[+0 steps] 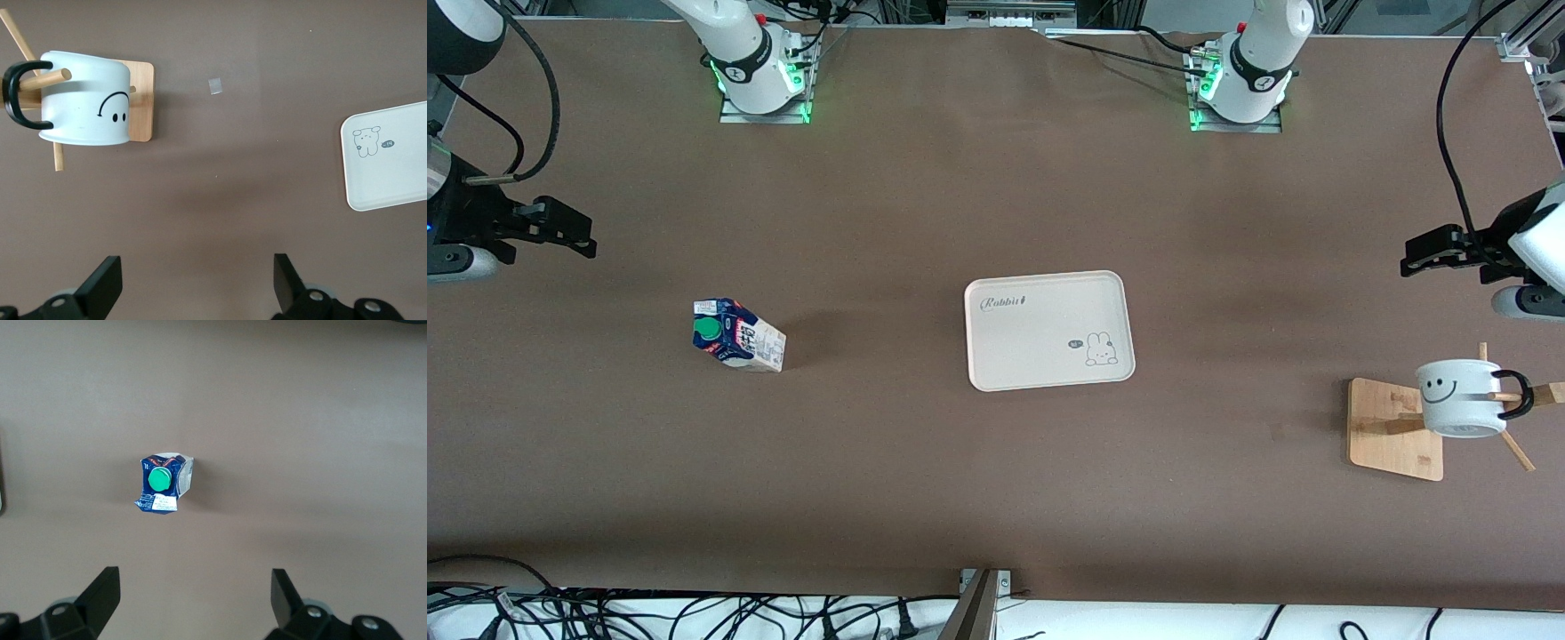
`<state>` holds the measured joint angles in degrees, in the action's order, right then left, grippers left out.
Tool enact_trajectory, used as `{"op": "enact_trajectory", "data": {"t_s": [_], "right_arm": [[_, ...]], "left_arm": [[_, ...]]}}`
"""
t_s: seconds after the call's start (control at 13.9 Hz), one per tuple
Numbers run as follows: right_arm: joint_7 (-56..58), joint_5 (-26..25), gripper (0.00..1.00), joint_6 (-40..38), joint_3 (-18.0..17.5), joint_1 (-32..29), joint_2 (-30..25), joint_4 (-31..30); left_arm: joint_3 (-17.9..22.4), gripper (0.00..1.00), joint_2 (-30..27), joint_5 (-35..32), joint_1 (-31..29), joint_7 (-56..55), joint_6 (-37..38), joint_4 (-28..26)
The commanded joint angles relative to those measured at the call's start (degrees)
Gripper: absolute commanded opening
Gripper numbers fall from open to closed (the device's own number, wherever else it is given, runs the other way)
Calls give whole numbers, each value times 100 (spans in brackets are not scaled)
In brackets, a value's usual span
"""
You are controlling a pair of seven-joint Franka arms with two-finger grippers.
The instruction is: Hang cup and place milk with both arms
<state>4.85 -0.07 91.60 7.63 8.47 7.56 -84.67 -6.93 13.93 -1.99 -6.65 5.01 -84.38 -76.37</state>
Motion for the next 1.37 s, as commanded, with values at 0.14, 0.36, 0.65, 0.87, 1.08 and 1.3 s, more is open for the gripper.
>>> {"op": "enact_trajectory", "data": {"t_s": [0.14, 0.36, 0.65, 0.87, 1.08, 1.3], "right_arm": [[7, 95, 100, -45, -7, -21, -62, -14], [7, 95, 100, -45, -7, -21, -62, -14], [7, 95, 100, -45, -7, -21, -62, -14], [7, 95, 100, -45, -7, -21, -62, -14], [7, 95, 100, -45, -7, -21, -62, -14], [7, 95, 100, -45, -7, -21, -62, -14]], "left_arm": [[-2, 100, -48, -73, -38, 184, 88, 35], [182, 100, -800, -38, 57, 150, -629, -1066], [666, 100, -2096, 41, 602, 167, -1916, -2777], [666, 100, -2097, 32, 595, 219, -1723, -2760], [631, 100, -1939, 23, 577, 211, -1582, -2585], [614, 100, -1868, 23, 577, 202, -1564, -2471]]}}
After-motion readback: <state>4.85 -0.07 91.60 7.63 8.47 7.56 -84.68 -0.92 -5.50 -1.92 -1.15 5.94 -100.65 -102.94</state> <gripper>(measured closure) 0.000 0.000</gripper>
